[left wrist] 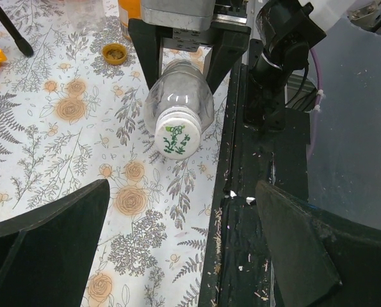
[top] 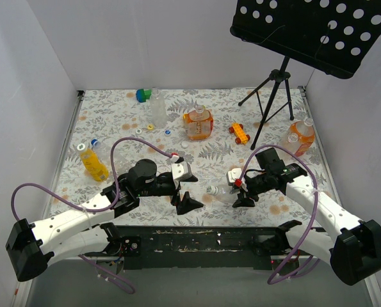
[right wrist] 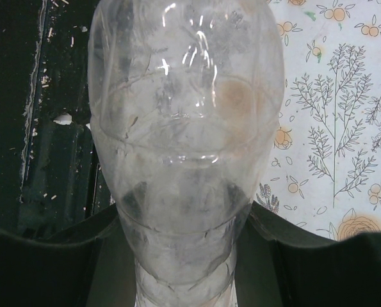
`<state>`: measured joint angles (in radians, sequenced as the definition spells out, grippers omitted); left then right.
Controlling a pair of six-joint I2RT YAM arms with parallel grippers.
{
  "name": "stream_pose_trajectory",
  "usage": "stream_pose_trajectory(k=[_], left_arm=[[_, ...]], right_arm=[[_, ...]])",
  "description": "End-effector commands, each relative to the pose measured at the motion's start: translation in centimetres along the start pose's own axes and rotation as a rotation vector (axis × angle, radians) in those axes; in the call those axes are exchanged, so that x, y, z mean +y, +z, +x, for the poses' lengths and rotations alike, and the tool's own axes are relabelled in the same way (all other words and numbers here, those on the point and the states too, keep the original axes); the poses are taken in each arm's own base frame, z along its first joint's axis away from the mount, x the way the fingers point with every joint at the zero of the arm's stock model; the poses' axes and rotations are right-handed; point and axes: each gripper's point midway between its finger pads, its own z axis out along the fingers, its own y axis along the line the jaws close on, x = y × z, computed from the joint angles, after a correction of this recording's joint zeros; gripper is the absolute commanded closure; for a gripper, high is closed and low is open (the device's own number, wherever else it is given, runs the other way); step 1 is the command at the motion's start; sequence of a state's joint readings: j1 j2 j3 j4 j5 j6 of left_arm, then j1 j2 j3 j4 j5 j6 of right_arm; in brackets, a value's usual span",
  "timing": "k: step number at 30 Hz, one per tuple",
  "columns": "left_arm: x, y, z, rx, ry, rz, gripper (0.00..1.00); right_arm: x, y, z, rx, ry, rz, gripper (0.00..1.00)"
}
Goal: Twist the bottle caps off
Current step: Unscrew the bottle cap from the plastic bottle.
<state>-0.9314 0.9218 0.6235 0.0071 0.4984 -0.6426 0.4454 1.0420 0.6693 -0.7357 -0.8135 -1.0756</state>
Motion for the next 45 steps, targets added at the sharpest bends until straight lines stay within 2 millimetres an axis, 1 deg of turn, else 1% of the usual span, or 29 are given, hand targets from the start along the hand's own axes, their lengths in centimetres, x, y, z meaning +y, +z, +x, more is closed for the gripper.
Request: stream_pose_trajectory(k=[1,7,8,14,45], left_arm=[[-0.34,-0.31,-1.95,-0.042,0.041,0.015,0.02],[-0.41,-0.37,-2.07,-0.044,0.046,0.018,0.02],[-0.44,-0.42,-1.44,-0.020,0.032,0.018,0.02],[-0.45,-0.39,-1.25,-0.016,0.030,0.020,0.02],[-0.41,-0.62,-1.37,-0.012,0.041,0.014,0.02]], right_arm=[[0.42,0.07,-0.02,-0.010,0.005,-0.018,0.94],[0.40,0.09,-0.04,-0.011,0.004,-0.019,0.94],[0.44,0.09,-0.05,-0.012,0.005,-0.021,0.94],[0.40,0.09,-0.07,-0.012,0.003,-0.021,0.94],[0.52,0.20,0.07,-0.010,0.013,-0.031,0.94]])
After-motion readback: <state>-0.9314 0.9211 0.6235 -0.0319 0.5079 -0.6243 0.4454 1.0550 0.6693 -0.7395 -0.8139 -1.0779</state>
